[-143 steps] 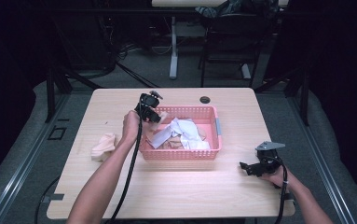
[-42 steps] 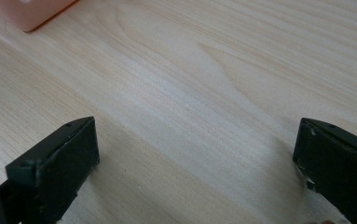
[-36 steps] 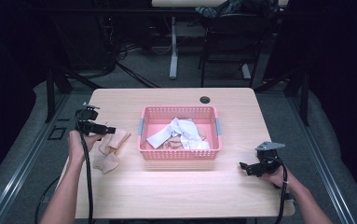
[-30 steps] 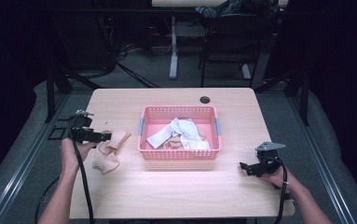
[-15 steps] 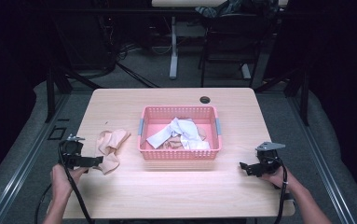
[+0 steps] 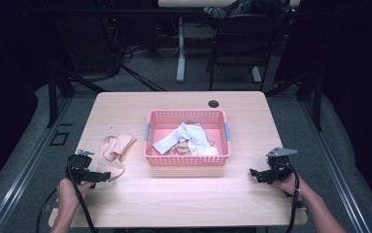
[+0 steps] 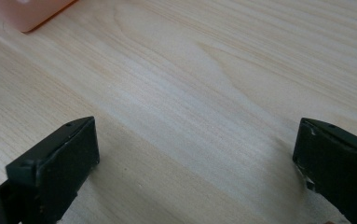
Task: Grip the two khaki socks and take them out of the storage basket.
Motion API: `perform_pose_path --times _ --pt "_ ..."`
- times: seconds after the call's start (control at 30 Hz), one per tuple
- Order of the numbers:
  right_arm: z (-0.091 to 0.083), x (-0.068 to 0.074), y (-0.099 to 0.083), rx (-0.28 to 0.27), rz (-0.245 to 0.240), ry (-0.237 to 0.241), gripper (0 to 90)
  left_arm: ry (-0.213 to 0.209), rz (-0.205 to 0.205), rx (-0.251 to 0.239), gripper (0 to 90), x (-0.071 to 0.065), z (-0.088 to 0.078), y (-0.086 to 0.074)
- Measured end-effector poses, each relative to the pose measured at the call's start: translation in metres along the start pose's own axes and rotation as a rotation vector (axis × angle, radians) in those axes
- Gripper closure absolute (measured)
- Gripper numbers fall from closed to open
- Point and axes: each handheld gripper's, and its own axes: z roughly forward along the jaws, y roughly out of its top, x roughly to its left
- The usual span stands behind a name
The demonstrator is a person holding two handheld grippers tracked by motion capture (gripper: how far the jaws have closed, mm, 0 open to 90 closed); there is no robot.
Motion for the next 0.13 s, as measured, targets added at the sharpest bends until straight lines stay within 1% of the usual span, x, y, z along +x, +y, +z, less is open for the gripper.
perform_pose_path --times 0.1,0.13 --pt "0.0000 0.0000 0.0002 0.003 -0.002 -0.005 0.0 -0.002 0.005 -0.006 0.0 -0.0008 -0.0003 0.0001" --pt "0.0000 0.0000 0.0002 0.003 -0.002 -0.005 0.0 0.005 0.010 -0.004 0.0 -0.0010 -0.0005 0.0006"
